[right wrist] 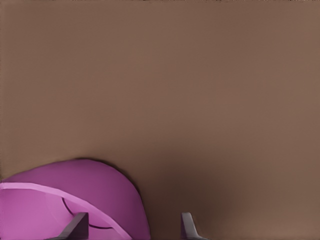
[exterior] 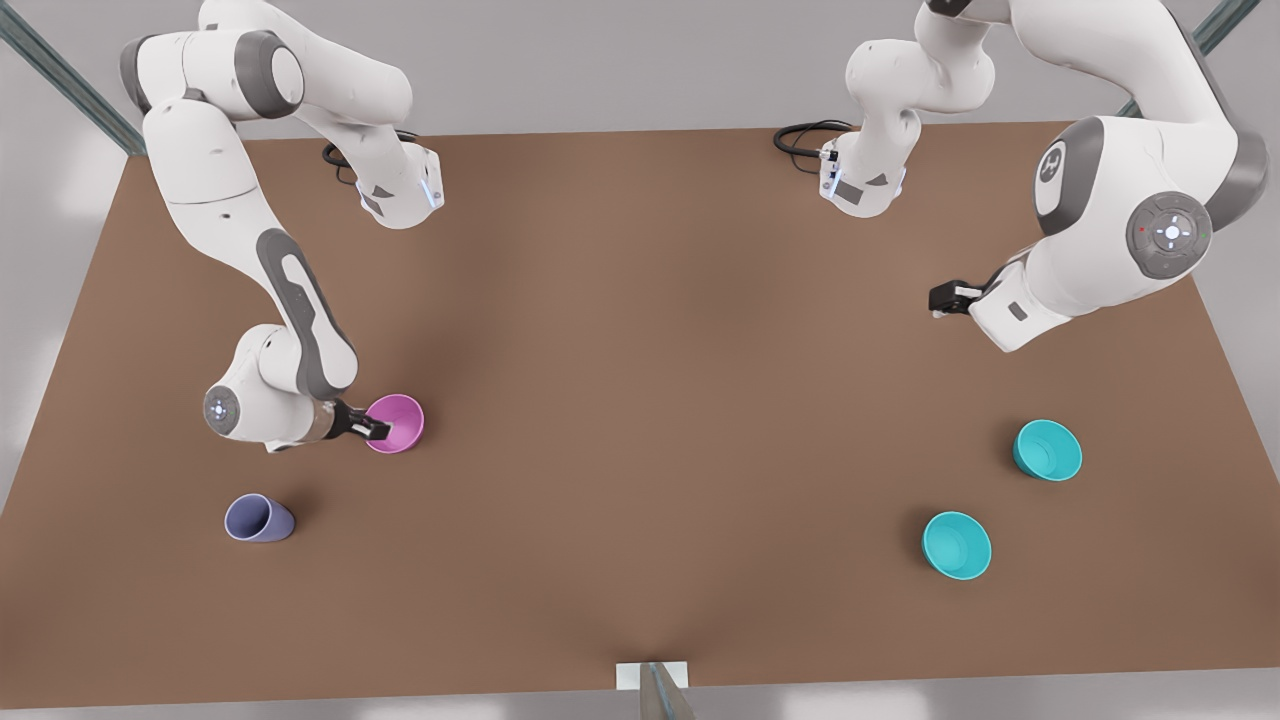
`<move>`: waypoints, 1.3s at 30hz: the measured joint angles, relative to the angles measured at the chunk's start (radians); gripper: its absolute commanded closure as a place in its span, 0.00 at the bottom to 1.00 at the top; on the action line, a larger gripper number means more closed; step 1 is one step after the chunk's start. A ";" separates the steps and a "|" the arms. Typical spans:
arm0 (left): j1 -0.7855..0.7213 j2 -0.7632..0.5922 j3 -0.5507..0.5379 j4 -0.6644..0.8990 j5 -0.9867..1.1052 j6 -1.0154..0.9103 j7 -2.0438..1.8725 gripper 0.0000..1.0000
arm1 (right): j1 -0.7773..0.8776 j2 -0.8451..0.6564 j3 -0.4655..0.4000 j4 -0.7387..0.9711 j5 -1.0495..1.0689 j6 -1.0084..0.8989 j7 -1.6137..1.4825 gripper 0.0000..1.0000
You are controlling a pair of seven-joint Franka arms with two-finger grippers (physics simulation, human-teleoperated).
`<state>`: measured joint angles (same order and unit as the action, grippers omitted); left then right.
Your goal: Stack the blue bowl on the pink bowl
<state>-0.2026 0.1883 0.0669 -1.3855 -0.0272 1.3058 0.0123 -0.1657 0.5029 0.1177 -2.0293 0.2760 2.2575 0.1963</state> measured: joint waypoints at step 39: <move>0.320 0.782 -0.003 0.376 -0.238 0.572 0.149 0.00 | 0.084 0.200 0.073 0.783 0.028 -0.518 0.388 0.00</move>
<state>0.1177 0.9701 0.0638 -1.0100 -0.2651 1.8779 0.1610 -0.0815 0.7026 0.1909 -1.2465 0.3041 1.7390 0.5838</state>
